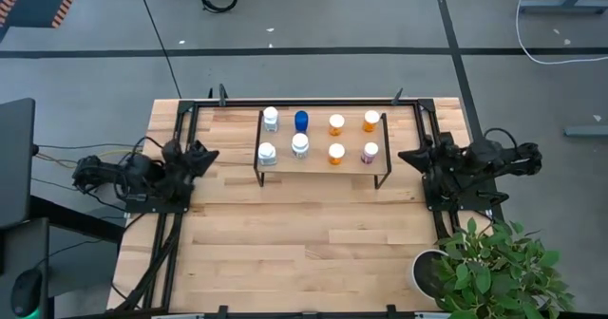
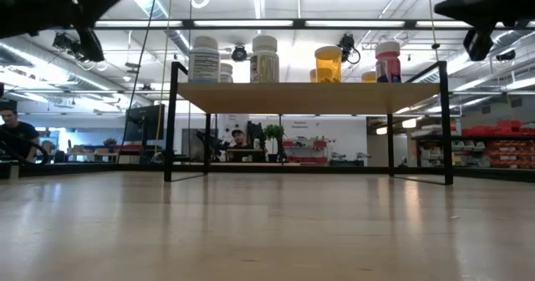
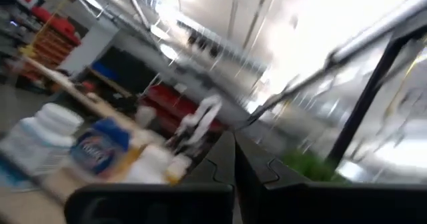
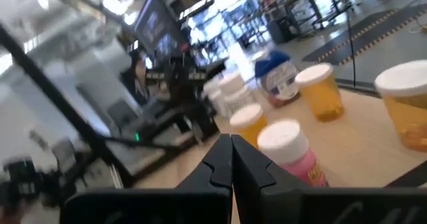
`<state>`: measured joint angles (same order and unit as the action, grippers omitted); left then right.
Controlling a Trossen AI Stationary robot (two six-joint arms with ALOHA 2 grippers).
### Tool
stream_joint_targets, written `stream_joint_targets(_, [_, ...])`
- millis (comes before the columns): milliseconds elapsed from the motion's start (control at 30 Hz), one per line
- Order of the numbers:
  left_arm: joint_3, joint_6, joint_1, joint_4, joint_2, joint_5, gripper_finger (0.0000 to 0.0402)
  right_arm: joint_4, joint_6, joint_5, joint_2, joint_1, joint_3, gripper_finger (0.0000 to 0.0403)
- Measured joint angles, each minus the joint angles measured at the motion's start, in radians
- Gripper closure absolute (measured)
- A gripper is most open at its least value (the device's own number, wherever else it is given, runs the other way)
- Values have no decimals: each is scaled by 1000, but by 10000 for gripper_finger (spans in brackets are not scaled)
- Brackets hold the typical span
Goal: Pick and place medicine bottles onto shelf by color
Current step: Return to Home Position
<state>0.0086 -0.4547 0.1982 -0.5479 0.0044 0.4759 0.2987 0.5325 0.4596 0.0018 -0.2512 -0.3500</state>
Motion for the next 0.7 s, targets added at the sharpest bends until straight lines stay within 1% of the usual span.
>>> stream_joint_targets(100, [0,151,0,91,1,0,399,55,-67,-36,0,0,0,399])
stream_joint_targets(200, [0,300,0,160,2,0,391,144,-137,-50,0,0,0,399])
stream_joint_targets(333, [0,320,0,217,2,27,384,229,-100,-75,0,0,0,397])
stream_joint_targets(533, [0,321,0,302,2,29,393,217,-98,-110,0,0,0,395])
stream_joint_targets(700, [-1,321,0,444,2,29,391,215,-98,-106,0,0,0,394])
